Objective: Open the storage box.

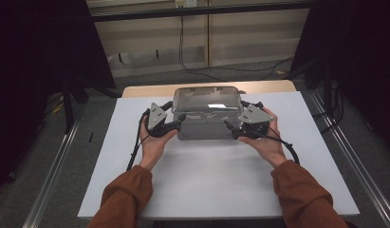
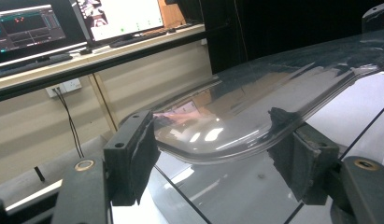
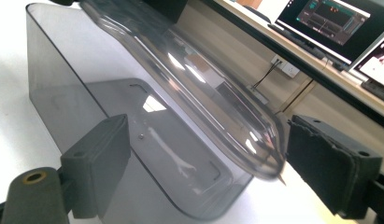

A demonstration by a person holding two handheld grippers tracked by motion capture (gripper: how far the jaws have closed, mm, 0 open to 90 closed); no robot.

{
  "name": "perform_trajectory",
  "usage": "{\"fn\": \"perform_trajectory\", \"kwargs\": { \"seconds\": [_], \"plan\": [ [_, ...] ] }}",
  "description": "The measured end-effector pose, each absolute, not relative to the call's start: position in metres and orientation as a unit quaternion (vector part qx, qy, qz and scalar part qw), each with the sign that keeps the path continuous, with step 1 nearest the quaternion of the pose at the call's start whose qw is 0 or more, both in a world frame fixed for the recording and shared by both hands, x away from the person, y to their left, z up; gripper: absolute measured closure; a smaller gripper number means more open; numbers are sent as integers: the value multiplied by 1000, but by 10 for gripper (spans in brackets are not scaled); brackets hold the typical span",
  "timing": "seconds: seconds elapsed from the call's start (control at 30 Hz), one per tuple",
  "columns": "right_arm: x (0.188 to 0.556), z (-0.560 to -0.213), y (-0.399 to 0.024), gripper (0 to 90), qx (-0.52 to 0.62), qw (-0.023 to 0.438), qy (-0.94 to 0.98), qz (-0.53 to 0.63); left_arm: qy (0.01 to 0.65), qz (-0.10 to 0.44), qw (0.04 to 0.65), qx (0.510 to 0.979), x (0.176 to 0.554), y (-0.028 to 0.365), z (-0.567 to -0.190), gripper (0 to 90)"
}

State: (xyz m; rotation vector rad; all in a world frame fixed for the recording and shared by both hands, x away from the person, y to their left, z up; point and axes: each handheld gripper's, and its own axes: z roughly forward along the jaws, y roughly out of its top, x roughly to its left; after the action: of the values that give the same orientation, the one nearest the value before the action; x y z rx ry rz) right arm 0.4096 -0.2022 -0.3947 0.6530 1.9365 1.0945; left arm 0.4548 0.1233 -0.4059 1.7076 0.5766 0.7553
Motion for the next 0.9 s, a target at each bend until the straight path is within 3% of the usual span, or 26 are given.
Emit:
{"fn": "perform_trajectory", "kwargs": {
  "seconds": [0.4, 0.57, 0.9],
  "plan": [
    [417, -394, -218, 282, 269, 394, 743, 469, 242, 323, 562, 721, 458, 123, -404, 334],
    [424, -392, -218, 393, 271, 392, 732, 487, 244, 325, 565, 718, 460, 122, -401, 351],
    [434, -389, -225, 441, 285, 386, 715, 509, 254, 322, 571, 711, 467, 121, -394, 357]
  ]
}}
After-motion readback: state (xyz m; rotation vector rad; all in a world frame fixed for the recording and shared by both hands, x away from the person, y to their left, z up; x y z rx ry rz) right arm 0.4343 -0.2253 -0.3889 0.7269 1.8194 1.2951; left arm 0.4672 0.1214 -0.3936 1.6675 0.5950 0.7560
